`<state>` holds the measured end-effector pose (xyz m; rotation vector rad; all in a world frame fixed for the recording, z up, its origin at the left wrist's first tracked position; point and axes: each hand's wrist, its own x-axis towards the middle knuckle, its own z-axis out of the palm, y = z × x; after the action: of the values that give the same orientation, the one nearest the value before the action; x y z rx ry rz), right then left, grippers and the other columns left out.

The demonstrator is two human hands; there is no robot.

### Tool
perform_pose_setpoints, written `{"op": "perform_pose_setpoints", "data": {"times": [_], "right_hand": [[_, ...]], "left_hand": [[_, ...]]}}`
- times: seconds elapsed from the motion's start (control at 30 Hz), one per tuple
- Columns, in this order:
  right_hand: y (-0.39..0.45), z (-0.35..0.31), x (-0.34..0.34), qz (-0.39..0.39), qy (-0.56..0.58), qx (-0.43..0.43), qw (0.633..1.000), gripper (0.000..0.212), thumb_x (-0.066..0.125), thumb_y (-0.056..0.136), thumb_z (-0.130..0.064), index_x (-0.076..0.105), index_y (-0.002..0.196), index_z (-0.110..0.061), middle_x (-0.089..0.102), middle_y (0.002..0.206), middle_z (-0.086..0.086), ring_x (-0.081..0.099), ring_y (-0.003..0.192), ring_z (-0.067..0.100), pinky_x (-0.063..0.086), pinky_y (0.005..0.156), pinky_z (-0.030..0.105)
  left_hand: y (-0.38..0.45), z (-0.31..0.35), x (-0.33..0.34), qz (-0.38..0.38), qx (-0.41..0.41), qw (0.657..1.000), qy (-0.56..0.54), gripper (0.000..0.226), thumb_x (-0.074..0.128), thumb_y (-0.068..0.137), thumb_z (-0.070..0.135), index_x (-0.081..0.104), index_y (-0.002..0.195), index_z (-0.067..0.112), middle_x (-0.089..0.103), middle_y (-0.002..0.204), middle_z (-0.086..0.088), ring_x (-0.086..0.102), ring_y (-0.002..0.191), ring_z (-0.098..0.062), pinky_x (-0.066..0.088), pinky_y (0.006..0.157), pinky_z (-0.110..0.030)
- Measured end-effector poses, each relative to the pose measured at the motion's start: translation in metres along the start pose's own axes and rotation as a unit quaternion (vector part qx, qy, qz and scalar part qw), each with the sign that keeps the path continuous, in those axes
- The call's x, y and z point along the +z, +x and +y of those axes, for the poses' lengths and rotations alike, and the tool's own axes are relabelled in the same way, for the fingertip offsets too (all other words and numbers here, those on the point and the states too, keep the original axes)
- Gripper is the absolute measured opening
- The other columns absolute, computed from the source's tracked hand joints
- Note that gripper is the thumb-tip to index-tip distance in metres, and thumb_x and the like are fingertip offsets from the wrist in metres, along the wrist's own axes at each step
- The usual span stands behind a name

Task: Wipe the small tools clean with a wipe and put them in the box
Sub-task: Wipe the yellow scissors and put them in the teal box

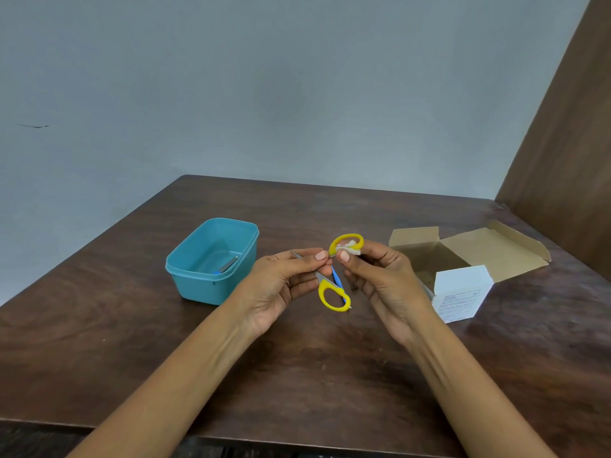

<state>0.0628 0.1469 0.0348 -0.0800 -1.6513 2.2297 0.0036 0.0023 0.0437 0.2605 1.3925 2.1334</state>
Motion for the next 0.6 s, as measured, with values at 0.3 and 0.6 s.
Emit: {"op": "perform_pose_setpoints", "data": {"times": [0.3, 0.6], "right_hand": [[0.0020, -0.0031, -0.0001, 0.009, 0.097, 0.069, 0.993, 0.009, 0.068, 0.066, -0.014, 0.075, 0.072, -0.013, 0.069, 0.067, -0.004, 0.062, 0.061, 0.003, 0.053, 0.058, 0.015], [0.0022, -0.0041, -0.0029, 0.041, 0.100, 0.102, 0.989, 0.018, 0.071, 0.063, -0.016, 0.071, 0.077, -0.006, 0.069, 0.065, 0.001, 0.064, 0.058, 0.004, 0.051, 0.054, 0.012]], "left_hand": [[-0.0020, 0.0021, -0.0041, -0.015, 0.016, 0.999, 0.049, 0.017, 0.070, 0.070, 0.009, 0.070, 0.087, 0.008, 0.075, 0.077, -0.006, 0.072, 0.067, -0.010, 0.056, 0.055, -0.018], [-0.0051, 0.0019, -0.0064, -0.031, 0.030, 0.980, 0.195, 0.018, 0.077, 0.070, 0.009, 0.073, 0.088, 0.007, 0.076, 0.086, -0.011, 0.072, 0.071, -0.014, 0.058, 0.062, -0.022]]}}
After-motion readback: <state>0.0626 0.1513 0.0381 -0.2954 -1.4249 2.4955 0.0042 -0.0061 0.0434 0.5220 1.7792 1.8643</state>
